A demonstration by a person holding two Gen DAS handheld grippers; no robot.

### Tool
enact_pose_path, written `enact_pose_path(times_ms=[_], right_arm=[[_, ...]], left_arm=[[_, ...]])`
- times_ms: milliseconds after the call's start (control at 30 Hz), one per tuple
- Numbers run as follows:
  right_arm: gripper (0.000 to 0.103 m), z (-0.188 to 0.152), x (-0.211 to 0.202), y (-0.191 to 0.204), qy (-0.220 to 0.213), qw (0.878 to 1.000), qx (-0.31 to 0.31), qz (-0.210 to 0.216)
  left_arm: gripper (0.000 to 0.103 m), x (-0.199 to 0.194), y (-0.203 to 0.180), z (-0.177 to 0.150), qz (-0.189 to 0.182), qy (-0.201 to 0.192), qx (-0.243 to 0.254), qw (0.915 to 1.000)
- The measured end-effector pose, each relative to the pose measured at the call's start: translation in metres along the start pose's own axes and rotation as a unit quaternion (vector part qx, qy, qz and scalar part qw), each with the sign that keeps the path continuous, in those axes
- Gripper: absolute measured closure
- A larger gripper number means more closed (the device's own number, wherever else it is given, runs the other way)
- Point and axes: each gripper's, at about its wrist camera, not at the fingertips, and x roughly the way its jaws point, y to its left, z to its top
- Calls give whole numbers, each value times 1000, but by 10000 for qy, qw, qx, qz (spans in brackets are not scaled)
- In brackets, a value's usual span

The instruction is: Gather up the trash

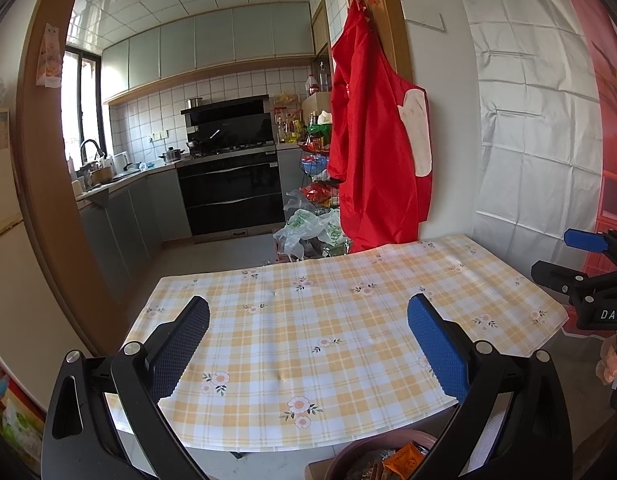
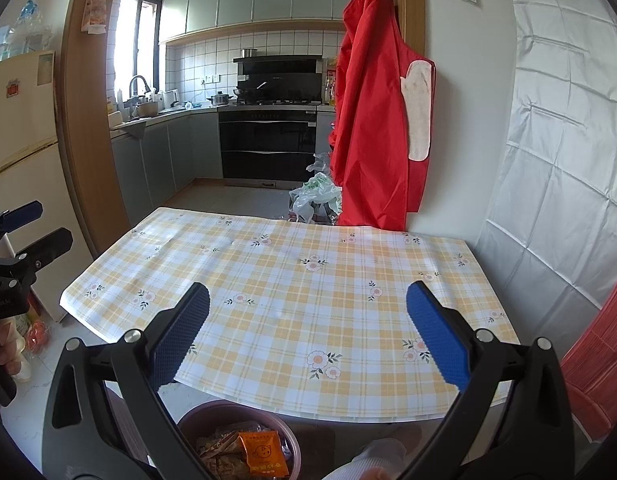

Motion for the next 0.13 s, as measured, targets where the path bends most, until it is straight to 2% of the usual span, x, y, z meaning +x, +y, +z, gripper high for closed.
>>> enact_pose_path(times_ms=[133], right_arm=[[6,0,0,0,6,10000,1,-1]], left_arm=[[6,0,1,0,-4,17,-64,10000]])
